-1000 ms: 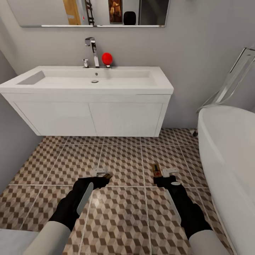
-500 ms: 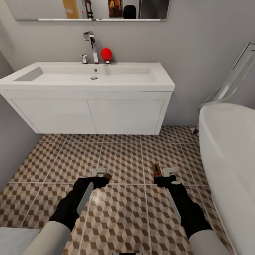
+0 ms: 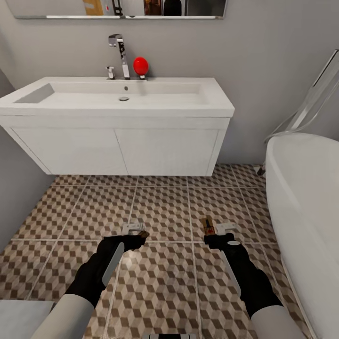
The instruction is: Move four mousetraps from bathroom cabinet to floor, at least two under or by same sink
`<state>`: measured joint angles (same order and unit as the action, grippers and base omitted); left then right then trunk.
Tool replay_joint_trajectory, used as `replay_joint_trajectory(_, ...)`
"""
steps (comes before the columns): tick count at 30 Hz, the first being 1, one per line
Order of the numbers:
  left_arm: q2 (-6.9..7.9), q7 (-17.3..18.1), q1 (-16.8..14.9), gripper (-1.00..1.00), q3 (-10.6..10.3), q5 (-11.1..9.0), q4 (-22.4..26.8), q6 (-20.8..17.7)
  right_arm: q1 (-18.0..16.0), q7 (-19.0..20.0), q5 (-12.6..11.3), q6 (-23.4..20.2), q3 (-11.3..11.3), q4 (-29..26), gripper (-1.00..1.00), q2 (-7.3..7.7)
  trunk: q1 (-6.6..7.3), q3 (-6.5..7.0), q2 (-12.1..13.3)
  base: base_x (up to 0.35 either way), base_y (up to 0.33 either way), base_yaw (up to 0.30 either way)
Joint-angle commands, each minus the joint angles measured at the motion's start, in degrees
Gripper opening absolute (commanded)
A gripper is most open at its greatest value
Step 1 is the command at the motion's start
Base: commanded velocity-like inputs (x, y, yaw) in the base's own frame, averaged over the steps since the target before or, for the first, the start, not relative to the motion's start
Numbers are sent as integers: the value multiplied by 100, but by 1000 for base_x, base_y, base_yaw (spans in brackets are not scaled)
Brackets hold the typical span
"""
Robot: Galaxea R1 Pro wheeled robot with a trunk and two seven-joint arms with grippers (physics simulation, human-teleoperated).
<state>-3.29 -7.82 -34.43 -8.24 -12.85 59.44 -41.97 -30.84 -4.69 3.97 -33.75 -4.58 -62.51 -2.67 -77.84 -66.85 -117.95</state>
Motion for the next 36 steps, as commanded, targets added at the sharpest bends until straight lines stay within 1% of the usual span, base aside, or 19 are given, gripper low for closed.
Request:
replay_joint_trajectory(1,1,-53,-2,-100,-8,-60,7,-22,-2,-6,25,-35,-8,-7,-100,-2,1,-13,-2,0,0,0)
replay_joint_trajectory(28,-6,-53,-2,-100,-11,-60,-1,-22,-1,-6,25,-36,-8,-7,-100,-5,1,-261,-2,0,0,0)
replay_joint_trajectory(36,-9,-53,-2,-100,-11,-60,-2,-22,-1,-6,25,-36,-8,-7,-100,-5,-175,-479,-323,0,0,0)
